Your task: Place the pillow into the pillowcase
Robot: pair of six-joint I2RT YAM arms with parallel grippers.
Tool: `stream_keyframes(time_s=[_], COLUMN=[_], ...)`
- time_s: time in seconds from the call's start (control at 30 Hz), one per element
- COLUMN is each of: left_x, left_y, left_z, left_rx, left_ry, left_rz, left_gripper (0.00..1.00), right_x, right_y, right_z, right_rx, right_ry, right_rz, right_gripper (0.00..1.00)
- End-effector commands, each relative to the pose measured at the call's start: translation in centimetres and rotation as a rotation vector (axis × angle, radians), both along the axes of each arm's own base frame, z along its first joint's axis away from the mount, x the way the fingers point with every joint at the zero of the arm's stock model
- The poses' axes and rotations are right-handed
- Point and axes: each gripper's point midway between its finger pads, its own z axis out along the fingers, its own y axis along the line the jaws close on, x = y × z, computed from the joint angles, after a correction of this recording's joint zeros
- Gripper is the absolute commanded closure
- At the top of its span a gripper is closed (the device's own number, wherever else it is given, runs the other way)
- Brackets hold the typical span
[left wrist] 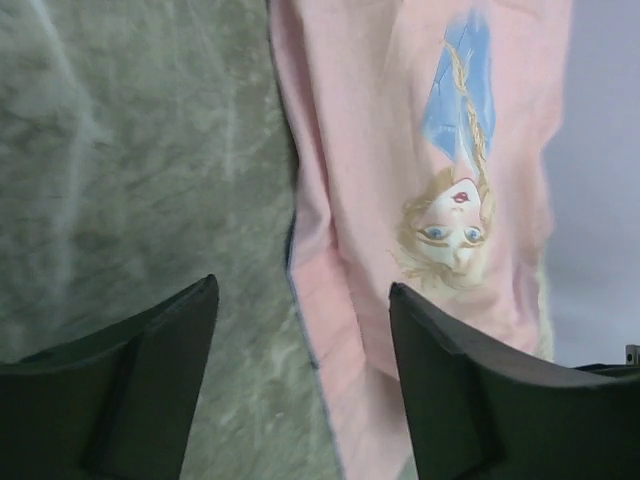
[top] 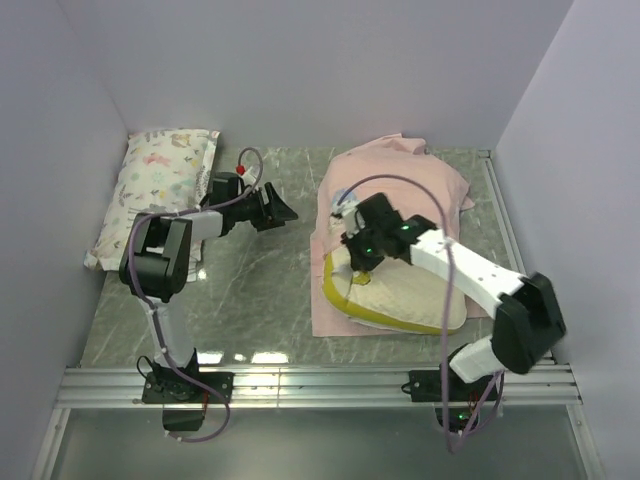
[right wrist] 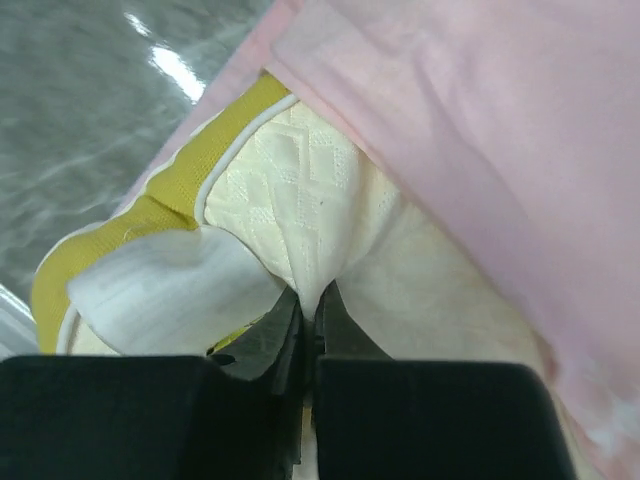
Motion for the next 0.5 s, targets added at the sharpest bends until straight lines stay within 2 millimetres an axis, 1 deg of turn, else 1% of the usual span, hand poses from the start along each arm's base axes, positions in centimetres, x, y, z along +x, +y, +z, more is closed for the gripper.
stream_keyframes(time_s=[0.0, 0.03, 0.07, 0.1, 0.13, 0.17, 0.23, 0.27, 0.33, 0.37, 0.4, 0.43, 0.47], left_x=[-0.6, -1.3, -1.6, -2.0, -2.3, -2.8, -3.0, -3.5, -3.7, -4.1, -4.2, -4.1, -4.4], left_y=[-2.8, -3.1, -3.8, -4.2, -4.6, -5.4, -6.1, -6.8, -7.7, -8.4, -8.9, -9.3, -10.1], left_z=[3.2, 2.8, 3.3, 3.2, 3.1, 3.0, 2.1, 1.9, 1.7, 1.2, 1.0, 1.3, 0.9], left_rx=[-0.189, -0.22, -0.245, -0.256, -0.265, -0.265, -0.247, -0.243, -0.244, -0.244, -0.249, -0.269, -0.278], left_ry=[-0.061, -0.015, -0.044, -0.031, -0.015, -0.008, 0.015, 0.02, 0.023, 0.039, 0.047, 0.05, 0.059], left_rz=[-0.075, -0.071, -0.092, -0.107, -0.112, -0.127, -0.118, -0.13, -0.137, -0.149, -0.149, -0.144, -0.151], left_gripper=[0.28, 0.28, 0.29, 0.29, 0.28, 0.25, 0.21, 0.18, 0.15, 0.13, 0.13, 0.12, 0.13], right_x=[0.2, 1.0, 0.9, 1.0, 1.2, 1.4, 0.9, 0.9, 0.5, 0.5, 0.5, 0.4, 0.2], right_y=[-0.6, -1.7, -1.8, -2.0, -2.4, -2.9, -2.9, -2.9, -3.0, -3.1, -3.2, -3.3, -3.2], right_z=[8.3, 9.7, 10.9, 11.9, 12.5, 13.1, 13.6, 13.9, 14.1, 14.4, 14.4, 14.5, 14.8], right_rx=[0.212, 0.229, 0.266, 0.296, 0.323, 0.345, 0.359, 0.364, 0.378, 0.384, 0.39, 0.399, 0.41], right_ry=[-0.125, -0.145, -0.143, -0.147, -0.152, -0.166, -0.165, -0.171, -0.172, -0.181, -0.183, -0.181, -0.188], right_rz=[0.046, 0.026, 0.044, 0.05, 0.042, 0.029, 0.049, 0.049, 0.053, 0.053, 0.047, 0.05, 0.057], right_gripper=[1.0, 1.0, 1.0, 1.0, 1.0, 1.0, 1.0, 1.0, 1.0, 1.0, 1.0, 1.0, 1.0])
